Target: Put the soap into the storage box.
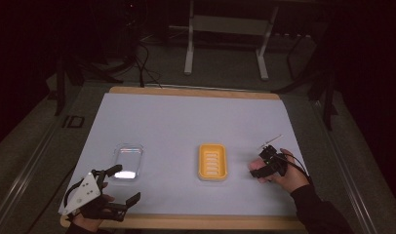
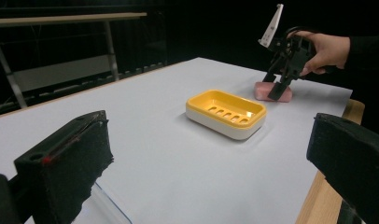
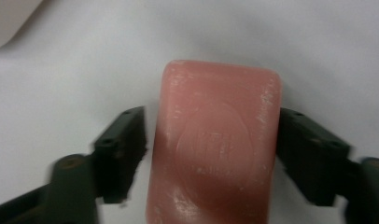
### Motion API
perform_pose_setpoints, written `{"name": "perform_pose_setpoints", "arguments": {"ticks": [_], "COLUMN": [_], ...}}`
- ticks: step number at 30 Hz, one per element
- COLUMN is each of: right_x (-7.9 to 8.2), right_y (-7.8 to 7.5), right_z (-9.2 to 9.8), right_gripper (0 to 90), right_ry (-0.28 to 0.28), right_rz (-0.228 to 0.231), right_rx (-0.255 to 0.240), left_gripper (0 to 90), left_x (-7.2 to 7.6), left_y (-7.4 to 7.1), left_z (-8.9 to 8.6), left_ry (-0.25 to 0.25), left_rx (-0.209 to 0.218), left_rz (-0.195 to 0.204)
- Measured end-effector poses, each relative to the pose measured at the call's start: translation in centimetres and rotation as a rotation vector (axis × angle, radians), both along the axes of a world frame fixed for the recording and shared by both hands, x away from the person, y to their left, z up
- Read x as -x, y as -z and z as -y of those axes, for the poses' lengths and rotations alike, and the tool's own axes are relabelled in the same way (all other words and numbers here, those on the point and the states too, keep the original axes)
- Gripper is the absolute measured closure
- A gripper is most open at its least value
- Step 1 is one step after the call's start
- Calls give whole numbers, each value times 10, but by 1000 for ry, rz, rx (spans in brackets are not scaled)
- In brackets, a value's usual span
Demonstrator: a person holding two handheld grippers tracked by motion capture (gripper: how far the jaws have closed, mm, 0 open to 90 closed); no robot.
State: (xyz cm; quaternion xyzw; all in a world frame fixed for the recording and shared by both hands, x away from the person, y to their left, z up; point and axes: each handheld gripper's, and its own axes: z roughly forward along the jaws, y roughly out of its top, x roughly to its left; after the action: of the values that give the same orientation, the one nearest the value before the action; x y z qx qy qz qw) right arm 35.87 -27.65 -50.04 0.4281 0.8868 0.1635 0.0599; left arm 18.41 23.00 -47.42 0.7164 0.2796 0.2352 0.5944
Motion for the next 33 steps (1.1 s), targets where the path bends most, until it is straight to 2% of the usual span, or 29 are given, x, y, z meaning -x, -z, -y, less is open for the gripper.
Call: {"name": "perform_pose_setpoints", "arguments": {"ticks": [4,12,16,23,30,33], "right_x": [-3,-4,-4,-3,-5,-6], "right_y": [1,2,2,1,-5,-11], "right_z": [-2,-8,-9,-11,-16,-15], "right_gripper": [346,360,366,372,374,374], "right_ry": [-1,-31,-13,59,166,221], "right_rz": [-21,-26,-29,-31,-59,-75], "right_rx": [26,82,87,82,95,75], "left_gripper": [1,2,2,2,2,2], "left_x": [0,0,-1,-1,-1,-1], "left_y": [0,1,1,1,1,1], "left_z": [0,0,1,1,0,0], "left_ry": [1,2,4,1,-1,-1], "left_rx": [0,-8,-9,-9,-3,-5], "left_rz": [0,-4,-6,-7,-8,-9]}}
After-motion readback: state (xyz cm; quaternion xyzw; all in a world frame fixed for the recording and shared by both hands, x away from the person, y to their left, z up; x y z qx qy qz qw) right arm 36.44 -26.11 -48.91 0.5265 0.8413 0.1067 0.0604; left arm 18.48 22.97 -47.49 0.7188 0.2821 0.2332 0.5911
